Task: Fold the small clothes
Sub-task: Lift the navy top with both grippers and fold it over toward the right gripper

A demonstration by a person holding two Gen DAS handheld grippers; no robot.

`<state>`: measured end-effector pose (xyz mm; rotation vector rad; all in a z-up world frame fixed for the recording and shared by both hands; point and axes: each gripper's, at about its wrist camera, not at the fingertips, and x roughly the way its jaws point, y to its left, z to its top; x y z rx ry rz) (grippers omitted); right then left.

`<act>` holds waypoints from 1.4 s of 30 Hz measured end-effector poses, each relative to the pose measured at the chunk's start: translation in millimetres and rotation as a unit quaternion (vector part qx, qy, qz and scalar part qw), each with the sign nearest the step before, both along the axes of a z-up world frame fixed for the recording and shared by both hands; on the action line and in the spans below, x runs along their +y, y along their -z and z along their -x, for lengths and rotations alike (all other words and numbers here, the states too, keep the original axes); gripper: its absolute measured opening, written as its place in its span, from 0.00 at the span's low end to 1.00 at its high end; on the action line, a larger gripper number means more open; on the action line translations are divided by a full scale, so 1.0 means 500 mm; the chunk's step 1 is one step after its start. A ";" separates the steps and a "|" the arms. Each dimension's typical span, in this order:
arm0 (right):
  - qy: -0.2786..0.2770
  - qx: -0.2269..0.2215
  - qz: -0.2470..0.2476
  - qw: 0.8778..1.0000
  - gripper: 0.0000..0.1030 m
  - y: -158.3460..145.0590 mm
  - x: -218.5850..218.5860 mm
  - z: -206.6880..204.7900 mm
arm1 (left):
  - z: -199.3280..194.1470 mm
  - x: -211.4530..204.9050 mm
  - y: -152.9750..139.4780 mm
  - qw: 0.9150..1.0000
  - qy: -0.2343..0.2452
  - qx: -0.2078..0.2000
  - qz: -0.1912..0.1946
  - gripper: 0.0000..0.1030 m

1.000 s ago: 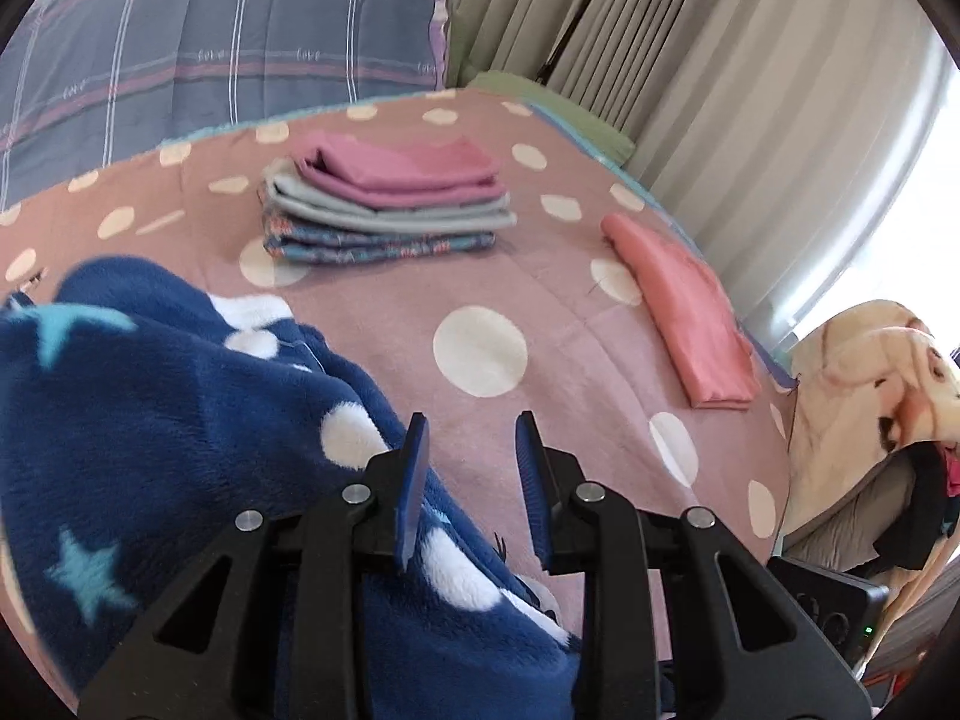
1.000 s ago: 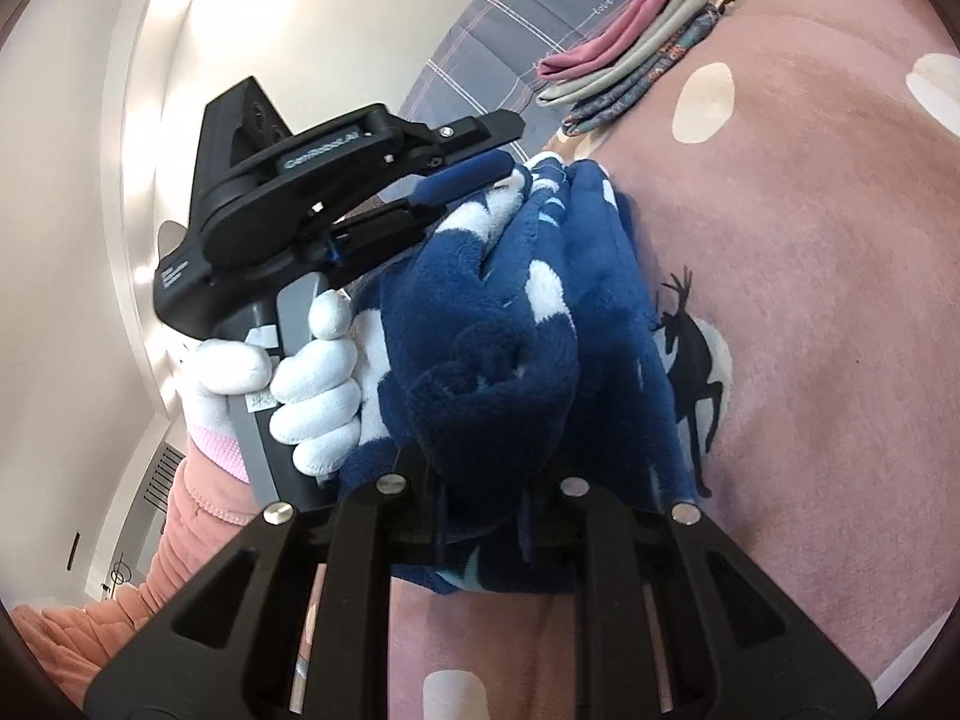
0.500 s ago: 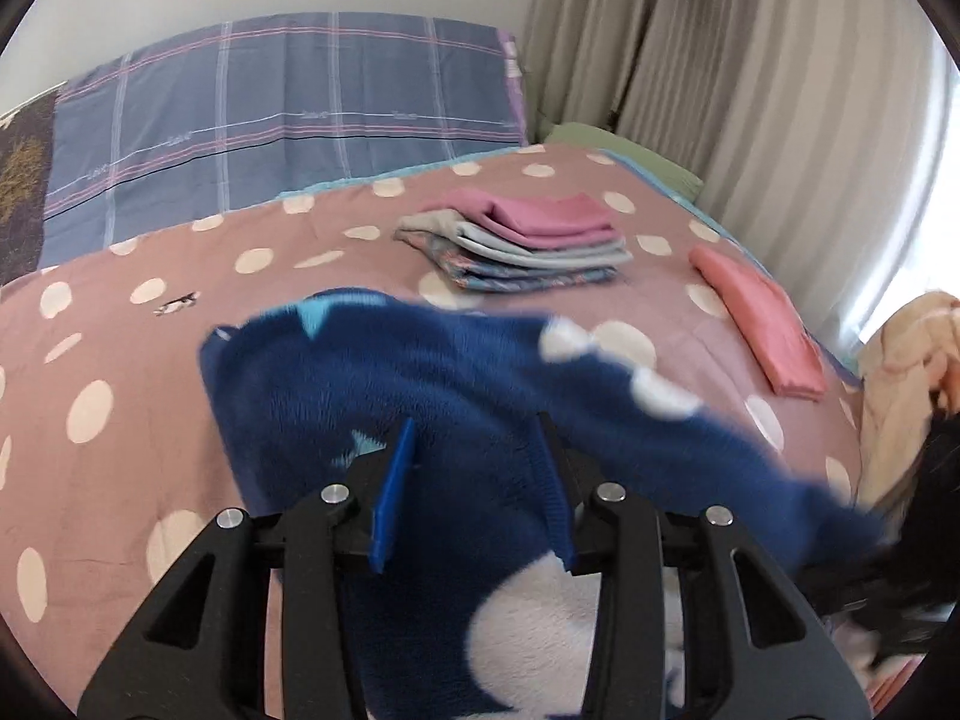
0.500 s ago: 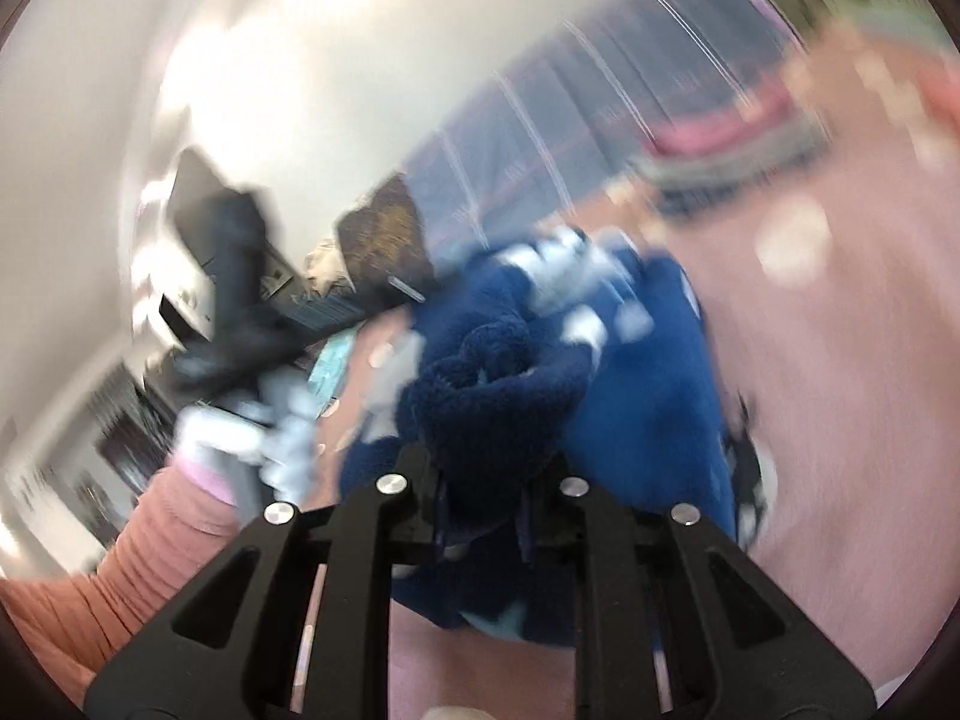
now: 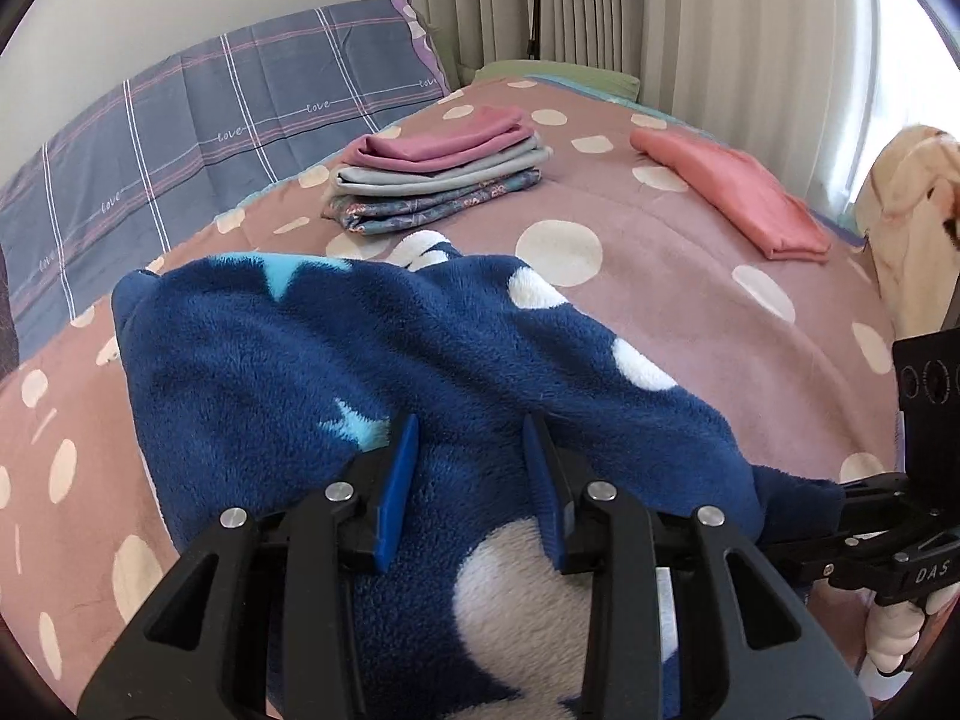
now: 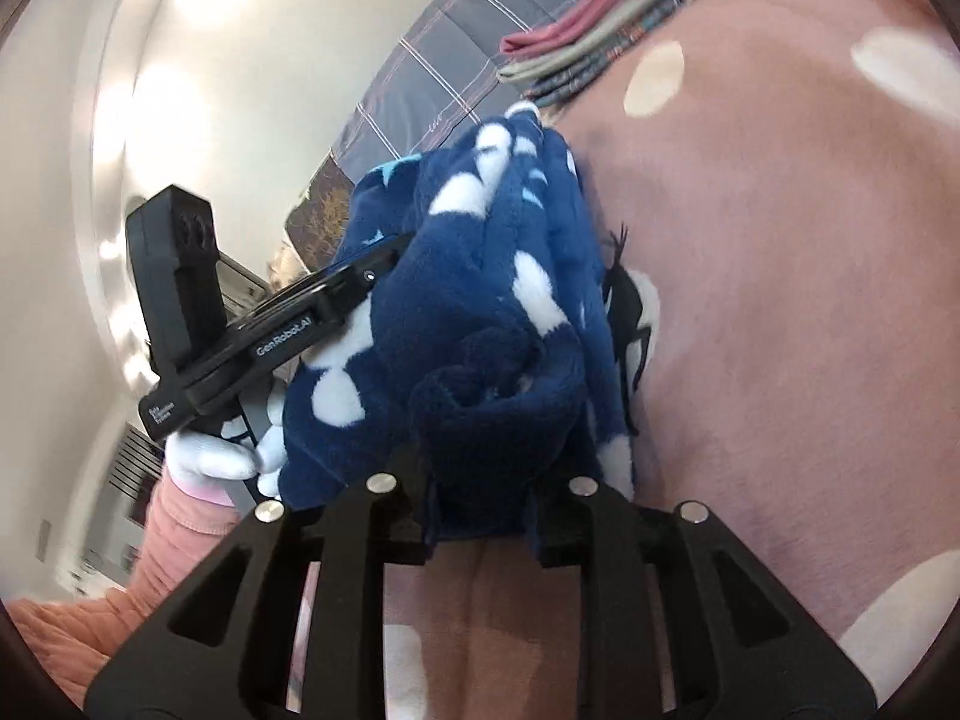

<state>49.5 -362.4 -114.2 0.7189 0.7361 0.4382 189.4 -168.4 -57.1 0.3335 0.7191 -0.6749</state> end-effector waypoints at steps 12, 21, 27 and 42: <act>0.015 0.011 0.040 0.999 0.28 0.013 -0.011 -0.013 | 0.010 0.042 -0.056 0.999 0.023 -0.025 -0.009 0.35; 0.069 -0.009 0.074 0.995 0.35 -0.042 -0.032 0.030 | -0.018 -0.016 0.021 0.995 0.051 -0.048 -0.074 0.36; 0.014 -0.012 0.056 0.998 0.25 -0.035 0.036 0.076 | -0.020 -0.031 0.021 0.991 0.060 -0.043 -0.110 0.36; -0.101 0.023 0.041 0.994 0.05 0.043 0.273 -0.057 | -0.027 -0.044 0.023 0.990 0.057 -0.025 -0.125 0.36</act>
